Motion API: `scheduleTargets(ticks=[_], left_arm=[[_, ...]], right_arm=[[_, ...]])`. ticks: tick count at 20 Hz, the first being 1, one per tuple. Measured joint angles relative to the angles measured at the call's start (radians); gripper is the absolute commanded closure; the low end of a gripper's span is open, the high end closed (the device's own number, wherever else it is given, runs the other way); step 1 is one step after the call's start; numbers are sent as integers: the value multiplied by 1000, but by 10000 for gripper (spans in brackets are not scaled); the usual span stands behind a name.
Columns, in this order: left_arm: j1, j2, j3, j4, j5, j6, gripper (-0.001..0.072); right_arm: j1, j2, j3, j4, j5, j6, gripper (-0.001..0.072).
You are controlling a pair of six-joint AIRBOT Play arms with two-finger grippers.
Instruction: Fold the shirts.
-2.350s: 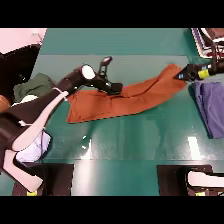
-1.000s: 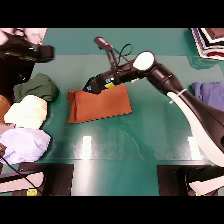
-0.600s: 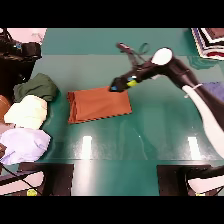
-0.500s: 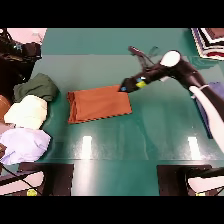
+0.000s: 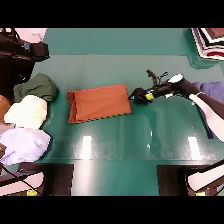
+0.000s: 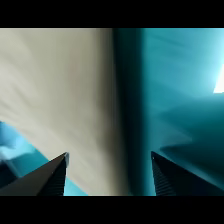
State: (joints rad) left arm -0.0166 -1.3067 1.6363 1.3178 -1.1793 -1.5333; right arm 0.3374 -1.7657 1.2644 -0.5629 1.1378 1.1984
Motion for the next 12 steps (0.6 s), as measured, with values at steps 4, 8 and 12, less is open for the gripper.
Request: scheduleTargets(ticks=[4,8,12], left_arm=[[-11,0,0,-11,10,2,683],[-13,0,0,-20,8,3,684],[-18,0,0,-50,8,-5,684]], right_arm=[[83,-103,119,47,-8,-15,443],[124,-155,247,16,-18,-20,694],[84,-132,328,-57,-8,8,695]])
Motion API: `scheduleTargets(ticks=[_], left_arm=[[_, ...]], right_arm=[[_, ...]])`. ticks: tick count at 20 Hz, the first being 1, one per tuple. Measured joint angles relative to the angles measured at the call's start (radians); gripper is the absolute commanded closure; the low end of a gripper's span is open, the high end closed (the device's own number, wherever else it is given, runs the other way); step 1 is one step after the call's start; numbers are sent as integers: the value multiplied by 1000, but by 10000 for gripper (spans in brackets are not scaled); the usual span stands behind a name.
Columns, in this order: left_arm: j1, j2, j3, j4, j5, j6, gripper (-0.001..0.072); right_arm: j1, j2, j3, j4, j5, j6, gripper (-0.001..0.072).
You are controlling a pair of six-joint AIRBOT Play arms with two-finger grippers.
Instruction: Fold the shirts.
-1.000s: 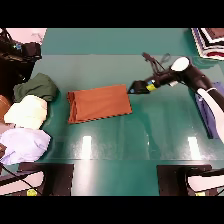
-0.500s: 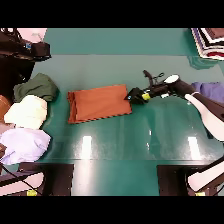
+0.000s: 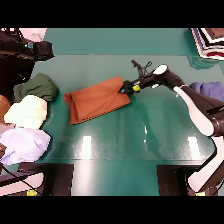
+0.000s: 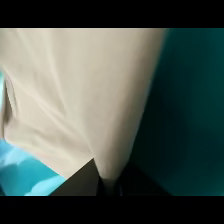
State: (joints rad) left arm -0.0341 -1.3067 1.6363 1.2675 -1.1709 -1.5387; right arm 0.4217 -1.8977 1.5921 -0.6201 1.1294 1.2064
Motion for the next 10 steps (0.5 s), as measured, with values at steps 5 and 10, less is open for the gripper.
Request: scheduleTargets(ticks=[5,10], left_arm=[[-83,0,0,-15,8,-1,684],[-214,0,0,-18,61,0,683]], right_arm=[[-201,153,27,-150,-25,87,694],[-503,317,32,-308,-27,183,694]])
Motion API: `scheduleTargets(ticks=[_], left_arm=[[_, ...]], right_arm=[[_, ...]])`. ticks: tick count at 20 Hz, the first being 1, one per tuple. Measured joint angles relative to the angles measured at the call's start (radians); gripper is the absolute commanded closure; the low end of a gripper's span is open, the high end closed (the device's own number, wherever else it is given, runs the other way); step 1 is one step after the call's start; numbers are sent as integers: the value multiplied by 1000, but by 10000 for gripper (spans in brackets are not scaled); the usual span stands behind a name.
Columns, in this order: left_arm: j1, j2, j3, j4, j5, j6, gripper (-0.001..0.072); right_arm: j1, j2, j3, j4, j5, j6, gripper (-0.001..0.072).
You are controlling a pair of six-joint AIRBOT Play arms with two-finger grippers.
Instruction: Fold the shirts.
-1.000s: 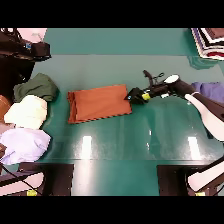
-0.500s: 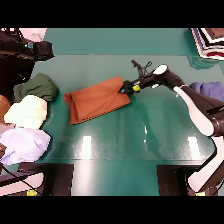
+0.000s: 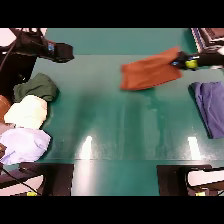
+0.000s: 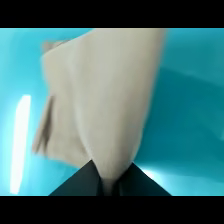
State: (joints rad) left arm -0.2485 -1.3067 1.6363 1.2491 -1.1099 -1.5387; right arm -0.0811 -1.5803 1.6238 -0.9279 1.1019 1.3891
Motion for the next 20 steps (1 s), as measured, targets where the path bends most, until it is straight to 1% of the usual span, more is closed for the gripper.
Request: scheduleTargets(ticks=[4,8,13,20], left_arm=[[-81,0,0,0,49,2,683],[-117,0,0,0,72,2,683],[-129,0,0,0,86,2,683],[-131,0,0,7,94,2,682]], right_arm=[[-238,70,1,-45,0,43,695],[-387,90,1,-59,0,61,694],[-449,121,2,-48,-14,62,695],[-463,248,2,5,-22,19,695]])
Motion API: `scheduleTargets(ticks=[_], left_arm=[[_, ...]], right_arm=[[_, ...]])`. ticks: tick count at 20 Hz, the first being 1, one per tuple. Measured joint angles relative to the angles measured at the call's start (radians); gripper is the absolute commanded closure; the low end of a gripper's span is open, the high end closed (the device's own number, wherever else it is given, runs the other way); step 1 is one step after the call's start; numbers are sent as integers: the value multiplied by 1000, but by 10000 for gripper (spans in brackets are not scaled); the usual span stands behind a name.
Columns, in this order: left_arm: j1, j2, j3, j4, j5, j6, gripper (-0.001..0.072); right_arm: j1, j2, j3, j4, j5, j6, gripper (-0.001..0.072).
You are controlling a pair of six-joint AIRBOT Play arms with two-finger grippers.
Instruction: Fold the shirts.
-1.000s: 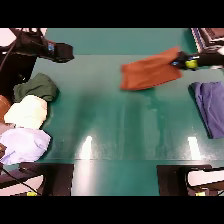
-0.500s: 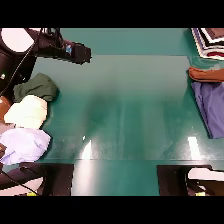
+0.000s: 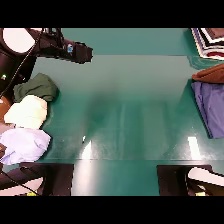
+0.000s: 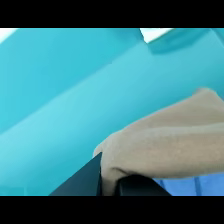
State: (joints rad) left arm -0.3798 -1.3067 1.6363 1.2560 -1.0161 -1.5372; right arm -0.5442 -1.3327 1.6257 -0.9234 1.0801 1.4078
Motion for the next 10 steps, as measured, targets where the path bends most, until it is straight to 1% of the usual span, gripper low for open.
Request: scheduleTargets(ticks=[3,5,8,10], left_arm=[[0,0,0,4,2,0,683],[0,0,0,8,2,0,683],[0,0,0,17,2,0,683],[0,0,0,20,2,1,683]], right_arm=[[-1,38,0,-9,48,-4,694],[-1,51,0,-47,99,-3,695],[-1,61,0,-147,186,22,694],[-1,64,-1,-244,248,51,694]])
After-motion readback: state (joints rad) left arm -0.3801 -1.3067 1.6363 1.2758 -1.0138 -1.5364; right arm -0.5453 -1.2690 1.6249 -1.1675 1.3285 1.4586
